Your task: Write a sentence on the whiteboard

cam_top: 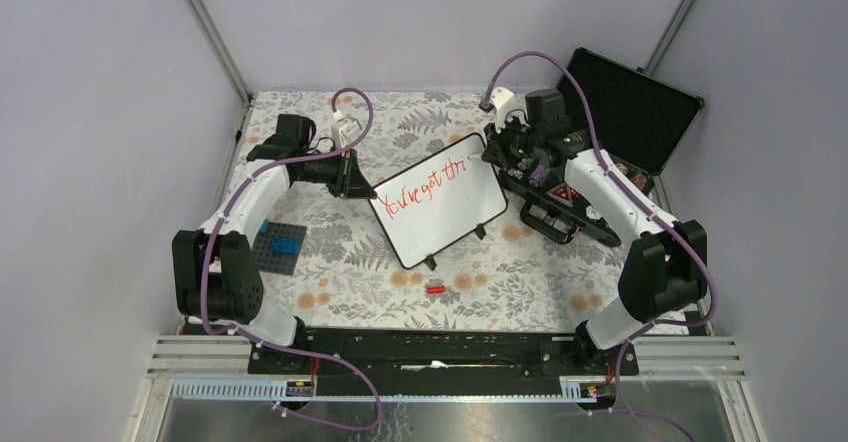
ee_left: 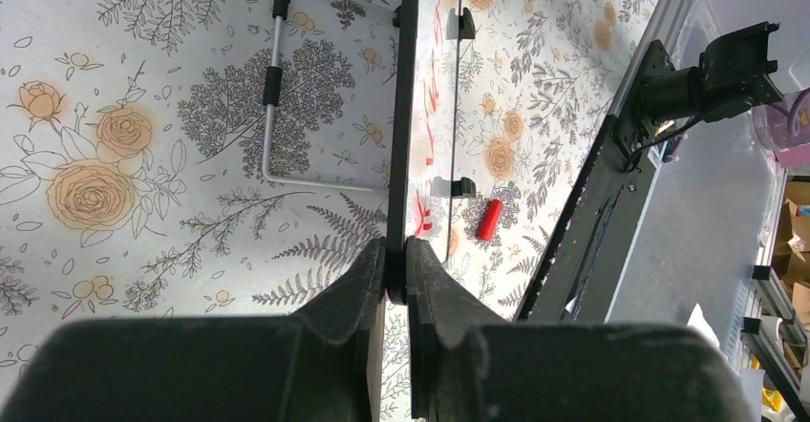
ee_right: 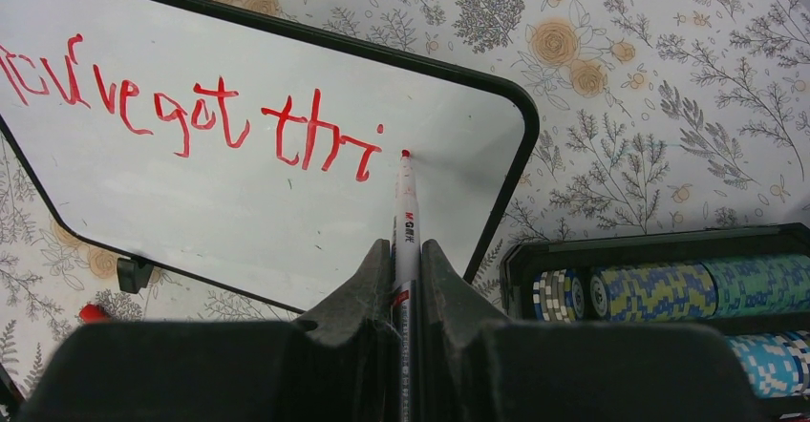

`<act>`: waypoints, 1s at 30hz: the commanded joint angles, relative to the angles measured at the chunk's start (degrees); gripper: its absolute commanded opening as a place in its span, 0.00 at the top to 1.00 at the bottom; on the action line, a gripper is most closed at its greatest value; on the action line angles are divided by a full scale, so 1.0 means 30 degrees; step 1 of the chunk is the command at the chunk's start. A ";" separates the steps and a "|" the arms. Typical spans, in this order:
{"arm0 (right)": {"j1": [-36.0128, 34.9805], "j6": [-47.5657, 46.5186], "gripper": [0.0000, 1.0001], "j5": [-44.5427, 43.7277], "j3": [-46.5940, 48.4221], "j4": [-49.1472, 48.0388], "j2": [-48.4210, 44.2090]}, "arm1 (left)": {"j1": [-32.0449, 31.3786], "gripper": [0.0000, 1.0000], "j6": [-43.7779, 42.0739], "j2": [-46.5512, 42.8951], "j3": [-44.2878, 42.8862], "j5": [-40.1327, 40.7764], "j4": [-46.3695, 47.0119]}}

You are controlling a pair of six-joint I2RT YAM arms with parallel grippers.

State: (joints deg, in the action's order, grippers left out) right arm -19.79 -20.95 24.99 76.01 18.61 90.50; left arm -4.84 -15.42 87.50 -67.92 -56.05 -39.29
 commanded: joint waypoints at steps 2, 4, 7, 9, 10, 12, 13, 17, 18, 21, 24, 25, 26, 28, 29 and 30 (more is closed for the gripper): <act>-0.0355 -0.0061 1.00 0.0303 0.0357 -0.0556 0.0058 | -0.0228 1.00 -0.0756 0.0185 -0.0299 0.1031 0.0703; -0.0397 -0.0127 1.00 0.0322 0.0234 -0.0582 0.0006 | -0.0232 1.00 -0.0777 0.0160 -0.0293 0.1047 0.0702; -0.0433 -0.0163 1.00 0.0325 0.0132 -0.0537 -0.0047 | -0.0231 1.00 -0.0749 0.0192 -0.0317 0.1044 0.0700; -0.0445 -0.0208 1.00 0.0335 0.0030 -0.0526 -0.0083 | -0.0232 1.00 -0.0726 0.0190 -0.0304 0.1047 0.0696; -0.0435 -0.0218 1.00 0.0322 -0.0031 -0.0561 -0.0108 | -0.0232 1.00 -0.0746 0.0191 -0.0278 0.1044 0.0681; -0.0433 -0.0280 1.00 0.0287 -0.0199 -0.0547 -0.0195 | -0.0227 1.00 -0.0749 0.0182 -0.0274 0.1053 0.0694; -0.0434 -0.0304 1.00 0.0232 -0.0265 -0.0538 -0.0243 | -0.0217 1.00 -0.0749 0.0161 -0.0296 0.1066 0.0702; -0.0434 -0.0483 1.00 0.0057 -0.0623 -0.0550 -0.0417 | -0.0217 1.00 -0.0749 0.0194 -0.0290 0.1065 0.0703; -0.0434 -0.0534 1.00 0.0027 -0.0703 -0.0520 -0.0476 | -0.0228 1.00 -0.0741 0.0188 -0.0324 0.1064 0.0689; -0.0435 -0.0646 1.00 -0.0101 -0.0794 -0.0376 -0.0531 | -0.0230 1.00 -0.0734 0.0224 -0.0308 0.1048 0.0685; -0.0435 -0.0707 1.00 -0.0326 -0.0919 -0.0343 -0.0582 | -0.0228 1.00 -0.0719 0.0199 -0.0324 0.1044 0.0702; -0.0420 -0.0720 1.00 -0.0446 -0.0930 -0.0355 -0.0599 | -0.0224 1.00 -0.0719 0.0185 -0.0324 0.1047 0.0703; -0.0410 -0.0747 1.00 -0.0552 -0.0953 -0.0357 -0.0630 | -0.0231 1.00 -0.0719 0.0187 -0.0280 0.1055 0.0703; -0.0375 -0.0766 1.00 -0.0781 -0.0939 -0.0381 -0.0678 | -0.0230 1.00 -0.0716 0.0132 -0.0262 0.1098 0.0703; -0.0335 -0.0757 1.00 -0.0876 -0.0918 -0.0393 -0.0693 | -0.0232 1.00 -0.0704 0.0155 -0.0247 0.1082 0.0703; -0.0305 -0.0752 1.00 -0.0925 -0.0890 -0.0383 -0.0679 | -0.0232 1.00 -0.0728 0.0147 -0.0252 0.1103 0.0703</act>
State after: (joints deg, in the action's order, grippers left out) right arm -20.47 -22.13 24.62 73.69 18.35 89.76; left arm -4.93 -15.42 87.50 -67.92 -55.86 -39.27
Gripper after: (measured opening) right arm 0.164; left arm 0.108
